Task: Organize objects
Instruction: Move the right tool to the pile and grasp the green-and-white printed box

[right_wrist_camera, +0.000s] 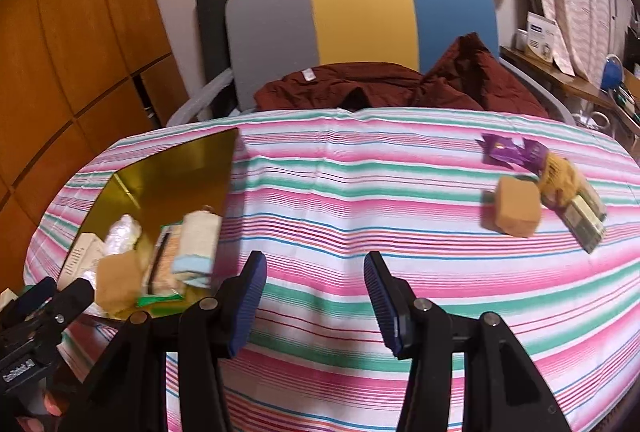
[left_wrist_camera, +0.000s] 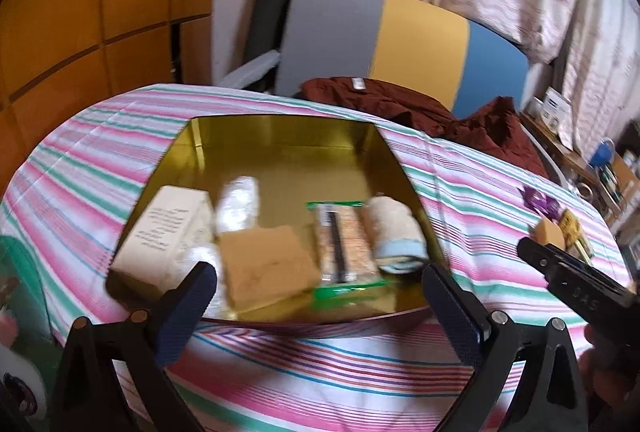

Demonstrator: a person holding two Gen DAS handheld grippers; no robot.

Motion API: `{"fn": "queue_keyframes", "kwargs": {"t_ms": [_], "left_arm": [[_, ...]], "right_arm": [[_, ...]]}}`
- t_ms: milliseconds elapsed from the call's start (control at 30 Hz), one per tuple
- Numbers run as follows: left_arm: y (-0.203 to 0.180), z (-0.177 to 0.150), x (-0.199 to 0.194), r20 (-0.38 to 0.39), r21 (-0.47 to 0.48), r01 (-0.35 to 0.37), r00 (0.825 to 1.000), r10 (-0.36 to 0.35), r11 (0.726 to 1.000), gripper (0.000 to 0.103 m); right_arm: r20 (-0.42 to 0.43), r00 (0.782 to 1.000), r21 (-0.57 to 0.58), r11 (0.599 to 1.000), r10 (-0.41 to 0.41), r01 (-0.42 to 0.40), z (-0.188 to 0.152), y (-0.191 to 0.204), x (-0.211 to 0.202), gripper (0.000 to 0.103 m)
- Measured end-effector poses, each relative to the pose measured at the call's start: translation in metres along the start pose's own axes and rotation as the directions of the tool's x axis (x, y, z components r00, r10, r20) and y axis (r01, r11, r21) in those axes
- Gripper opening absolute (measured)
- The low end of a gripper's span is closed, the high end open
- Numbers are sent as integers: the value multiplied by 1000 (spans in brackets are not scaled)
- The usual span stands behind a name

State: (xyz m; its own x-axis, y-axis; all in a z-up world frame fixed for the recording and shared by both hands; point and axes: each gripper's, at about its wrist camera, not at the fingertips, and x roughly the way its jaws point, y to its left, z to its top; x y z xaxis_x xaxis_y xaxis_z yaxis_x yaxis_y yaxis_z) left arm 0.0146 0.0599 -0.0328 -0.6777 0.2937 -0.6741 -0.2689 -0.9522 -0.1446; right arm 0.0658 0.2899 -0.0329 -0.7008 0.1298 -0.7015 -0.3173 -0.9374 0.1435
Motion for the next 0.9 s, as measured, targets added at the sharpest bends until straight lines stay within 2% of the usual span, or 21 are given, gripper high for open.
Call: {"fn": "queue_keyframes", "kwargs": {"t_ms": [233, 367, 433, 600, 733, 833, 900], "left_arm": [[-50, -7, 1, -35, 102, 103, 994, -100, 990, 103], [-82, -16, 3, -78, 173, 159, 986, -148, 972, 103], [-98, -21, 4, -99, 210, 188, 980, -170, 959, 103], [-129, -34, 10, -149, 254, 244, 966, -211, 936, 103], [-143, -40, 14, -178, 270, 260, 960, -217, 927, 103], [-151, -44, 18, -202, 284, 270, 955, -218, 920, 103], [-155, -46, 20, -214, 293, 275, 952, -218, 916, 103]], "right_arm": [[-23, 997, 44, 996, -74, 75, -21, -49, 5, 51], [-49, 988, 109, 983, -146, 150, -36, -100, 9, 51], [-56, 979, 154, 967, -195, 201, -38, -135, 9, 51], [-64, 938, 272, 899, -340, 344, -22, -230, 4, 52], [-70, 917, 294, 870, -392, 395, -2, -286, 8, 52], [-88, 926, 313, 873, -366, 374, 8, -317, 20, 52], [-67, 944, 338, 883, -323, 326, 11, -330, 23, 52]]}}
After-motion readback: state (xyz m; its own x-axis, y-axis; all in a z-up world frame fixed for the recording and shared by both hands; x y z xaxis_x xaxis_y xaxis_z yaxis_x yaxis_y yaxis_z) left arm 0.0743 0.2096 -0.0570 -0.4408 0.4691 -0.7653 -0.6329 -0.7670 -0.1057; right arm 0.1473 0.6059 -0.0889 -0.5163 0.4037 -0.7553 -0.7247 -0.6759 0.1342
